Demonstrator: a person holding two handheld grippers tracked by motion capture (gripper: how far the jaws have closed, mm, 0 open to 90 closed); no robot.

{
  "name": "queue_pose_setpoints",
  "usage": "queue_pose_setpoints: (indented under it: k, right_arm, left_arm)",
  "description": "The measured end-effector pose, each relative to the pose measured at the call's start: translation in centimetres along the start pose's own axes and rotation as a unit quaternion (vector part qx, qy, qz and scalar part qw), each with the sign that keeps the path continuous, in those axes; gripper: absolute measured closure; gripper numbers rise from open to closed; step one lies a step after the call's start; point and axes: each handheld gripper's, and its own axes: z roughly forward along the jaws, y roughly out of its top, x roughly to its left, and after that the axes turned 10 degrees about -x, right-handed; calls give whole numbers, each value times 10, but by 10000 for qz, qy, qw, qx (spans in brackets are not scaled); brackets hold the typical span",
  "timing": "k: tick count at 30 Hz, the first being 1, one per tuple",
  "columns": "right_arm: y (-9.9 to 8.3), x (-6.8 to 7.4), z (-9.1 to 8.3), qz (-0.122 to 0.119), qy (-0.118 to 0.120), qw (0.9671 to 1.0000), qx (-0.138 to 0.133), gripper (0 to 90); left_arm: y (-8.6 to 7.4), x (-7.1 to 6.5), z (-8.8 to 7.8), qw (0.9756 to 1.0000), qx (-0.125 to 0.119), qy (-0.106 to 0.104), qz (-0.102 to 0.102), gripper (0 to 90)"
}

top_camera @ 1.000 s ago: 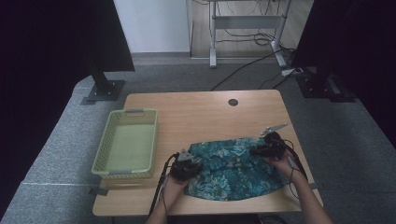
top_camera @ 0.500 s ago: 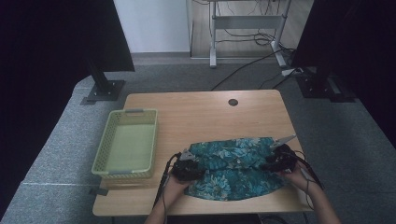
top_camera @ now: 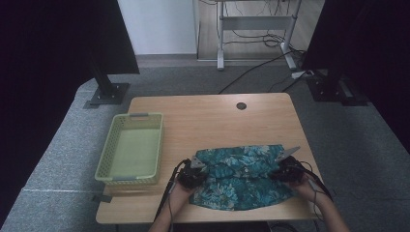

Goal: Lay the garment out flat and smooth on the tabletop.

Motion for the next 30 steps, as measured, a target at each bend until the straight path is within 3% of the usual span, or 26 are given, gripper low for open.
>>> queue_pose_setpoints:
  k: [4,11,14,17,18,19,20,21,22,23,24,25,26,27,28,29,30]
  right_arm:
    - [-8,22,-3,-226,213,9995,-29,826]
    - [-31,66,-14,-561,452,9972,-198,843]
    - [-33,74,-17,-627,555,9964,-120,864]
    - [-20,67,-22,-645,360,9972,-97,873]
    - [-10,60,-29,-625,223,9976,-187,875]
    - [4,50,-37,-558,55,9977,-373,876]
    - [22,39,-43,-488,-61,9971,-581,875]
    - [43,25,-48,-399,-391,9948,-856,845]
    - [67,10,-49,-94,-1129,9862,-1205,693]
    - [90,-6,-50,353,-1940,9691,-1479,538]
    - [109,-22,-50,738,-2415,9532,-1660,475]
    - [122,-35,-50,1093,-2531,9452,-1747,421]
    - [122,-35,-50,1093,-2531,9452,-1747,421]
    - [131,-45,-49,1383,-2535,9407,-1781,395]
    - [137,-52,-47,1595,-2410,9403,-1797,381]
    - [140,-55,-45,1622,-2341,9421,-1771,365]
    - [140,-55,-42,1556,-2384,9435,-1699,352]
  left_arm:
    - [-11,-2,-14,10000,25,-89,-21,874]
    - [-37,-18,-40,9994,-119,-314,-93,878]
    - [-39,-20,-44,9992,-80,-371,-149,879]
    - [-27,-15,-45,9991,-119,-240,-331,880]
    - [-17,-8,-46,9983,-217,-38,-536,880]
    - [-5,2,-47,9952,-496,160,-833,880]
    - [11,16,-47,9869,-927,416,-1255,879]
    - [30,32,-46,9747,-1329,635,-1681,873]
    - [49,45,-44,9628,-1770,953,-1805,848]
    - [67,55,-42,9526,-2017,1364,-1822,713]
    - [81,63,-39,9465,-2213,1433,-1862,544]
    - [89,68,-37,9454,-2273,1364,-1896,446]
    - [89,68,-37,9454,-2273,1364,-1896,419]
    - [94,71,-33,9465,-2251,1172,-1995,419]
    - [95,70,-31,9492,-2248,1103,-1908,362]
    - [96,67,-29,9545,-2127,1158,-1738,309]
    - [94,64,-29,9577,-2080,1203,-1582,304]
